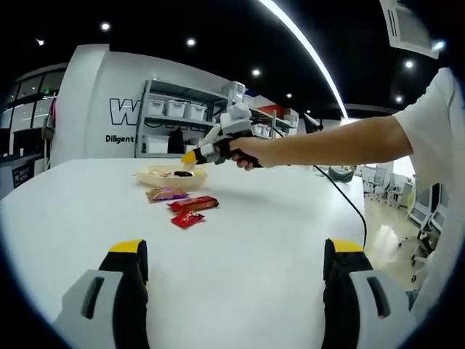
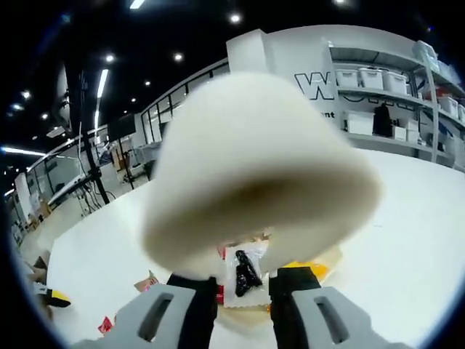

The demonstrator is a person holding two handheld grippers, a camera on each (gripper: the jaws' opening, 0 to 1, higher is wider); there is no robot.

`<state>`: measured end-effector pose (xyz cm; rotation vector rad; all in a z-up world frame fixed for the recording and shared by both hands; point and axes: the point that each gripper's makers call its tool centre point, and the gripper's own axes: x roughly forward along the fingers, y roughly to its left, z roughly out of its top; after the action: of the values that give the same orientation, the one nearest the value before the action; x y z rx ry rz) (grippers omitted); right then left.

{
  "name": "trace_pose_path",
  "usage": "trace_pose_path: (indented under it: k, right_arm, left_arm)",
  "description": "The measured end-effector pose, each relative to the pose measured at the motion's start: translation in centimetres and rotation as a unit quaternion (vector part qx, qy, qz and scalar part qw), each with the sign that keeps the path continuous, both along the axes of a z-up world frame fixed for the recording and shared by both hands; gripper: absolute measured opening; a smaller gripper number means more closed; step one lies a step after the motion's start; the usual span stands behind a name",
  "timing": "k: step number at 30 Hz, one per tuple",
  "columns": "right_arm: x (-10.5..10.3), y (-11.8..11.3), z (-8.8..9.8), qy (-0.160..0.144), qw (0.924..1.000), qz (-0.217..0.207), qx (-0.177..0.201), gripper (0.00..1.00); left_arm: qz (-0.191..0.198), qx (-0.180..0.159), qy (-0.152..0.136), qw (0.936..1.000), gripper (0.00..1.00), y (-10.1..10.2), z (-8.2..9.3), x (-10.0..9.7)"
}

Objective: Place the target food into the container with the food tongs after gripping and lifting it, then release it inside without dropping or visibly crushing the food.

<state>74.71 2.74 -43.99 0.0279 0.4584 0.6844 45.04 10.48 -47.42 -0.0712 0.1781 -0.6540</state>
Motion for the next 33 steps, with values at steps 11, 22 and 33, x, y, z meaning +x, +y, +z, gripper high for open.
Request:
trace_pose_path:
  k: [11, 22, 33]
  right_arm:
    - [-3.2, 0.2, 0.9, 0.006, 0.9997, 0.024, 0.003, 0.21]
    - [-7.0, 0.8, -0.3, 0.032, 0.9965, 0.075, -0.019, 0.21]
    - [-9.1, 1.4, -2.3, 0.046, 0.9929, 0.103, -0.038, 0.21]
  left_arm:
    - [0.005, -0.018, 0.005, 0.9998, 0.99, 0.3, 0.2, 0.2]
    - [0.005, -0.018, 0.012, 0.9998, 0.99, 0.3, 0.1, 0.3]
    - [0.005, -0.019, 0.017, 0.9997, 0.99, 0.3, 0.0, 0.3]
